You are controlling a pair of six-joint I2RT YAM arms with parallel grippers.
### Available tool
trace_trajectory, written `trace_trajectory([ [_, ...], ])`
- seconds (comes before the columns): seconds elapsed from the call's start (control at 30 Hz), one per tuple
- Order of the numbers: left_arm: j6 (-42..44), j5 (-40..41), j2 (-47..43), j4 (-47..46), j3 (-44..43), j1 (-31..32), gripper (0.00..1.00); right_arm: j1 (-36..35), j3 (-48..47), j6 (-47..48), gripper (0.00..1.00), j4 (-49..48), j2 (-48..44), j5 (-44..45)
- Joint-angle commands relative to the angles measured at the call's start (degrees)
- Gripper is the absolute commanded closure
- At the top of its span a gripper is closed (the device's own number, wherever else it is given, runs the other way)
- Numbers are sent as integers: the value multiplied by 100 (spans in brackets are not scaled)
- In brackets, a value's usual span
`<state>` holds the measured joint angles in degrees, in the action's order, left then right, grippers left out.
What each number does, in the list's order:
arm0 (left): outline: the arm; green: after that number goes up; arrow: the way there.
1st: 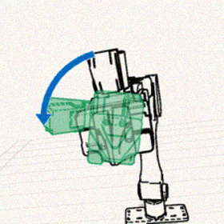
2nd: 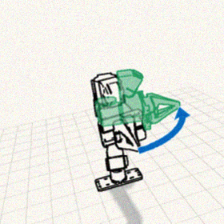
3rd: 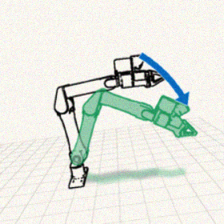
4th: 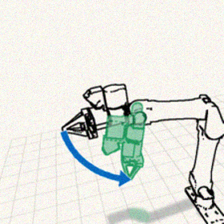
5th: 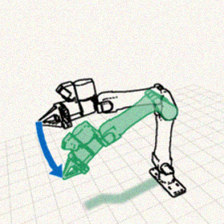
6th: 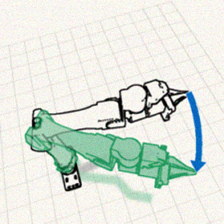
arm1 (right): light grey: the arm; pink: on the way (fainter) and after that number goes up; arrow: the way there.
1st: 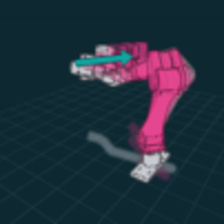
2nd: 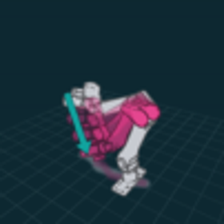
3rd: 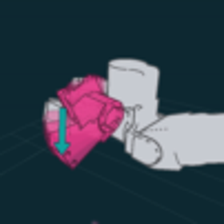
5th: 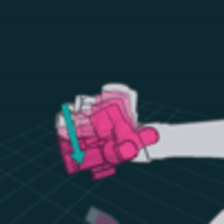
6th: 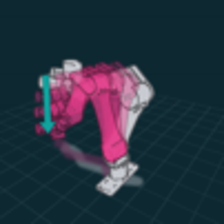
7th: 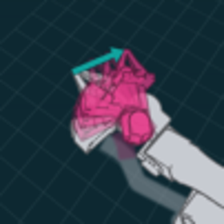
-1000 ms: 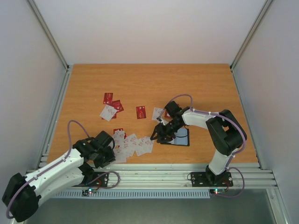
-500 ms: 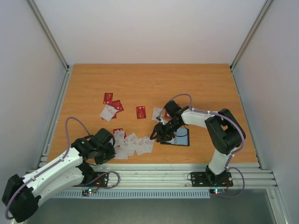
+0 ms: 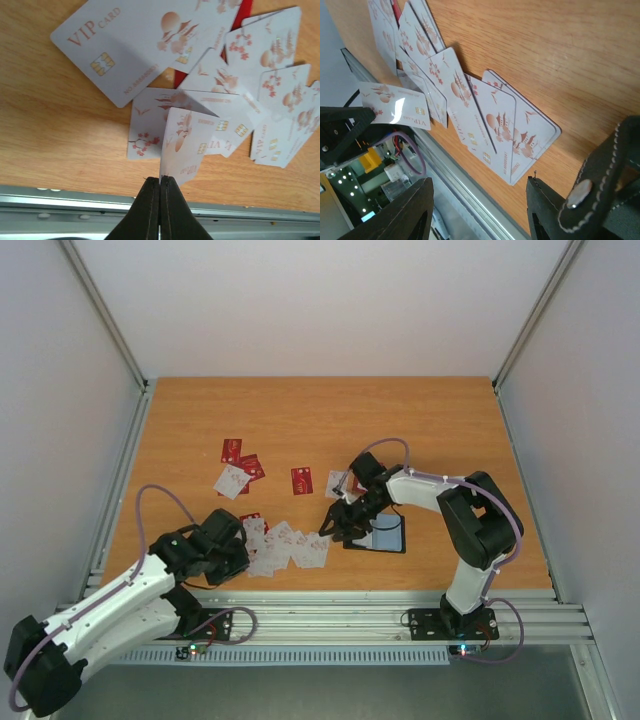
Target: Put the credit cards into the card holder
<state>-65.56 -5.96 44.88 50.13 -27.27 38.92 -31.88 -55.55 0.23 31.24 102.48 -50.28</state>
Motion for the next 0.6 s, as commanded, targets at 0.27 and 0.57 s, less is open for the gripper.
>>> trace_trajectory([
  [0.27,528,384,-37,-323,-661,-20,100,-37,-576,-14,48,306,-66,-68],
  [0.57,1224,-29,40,-1054,-874,-28,100,108,-822,-10,48,500,-254,-42],
])
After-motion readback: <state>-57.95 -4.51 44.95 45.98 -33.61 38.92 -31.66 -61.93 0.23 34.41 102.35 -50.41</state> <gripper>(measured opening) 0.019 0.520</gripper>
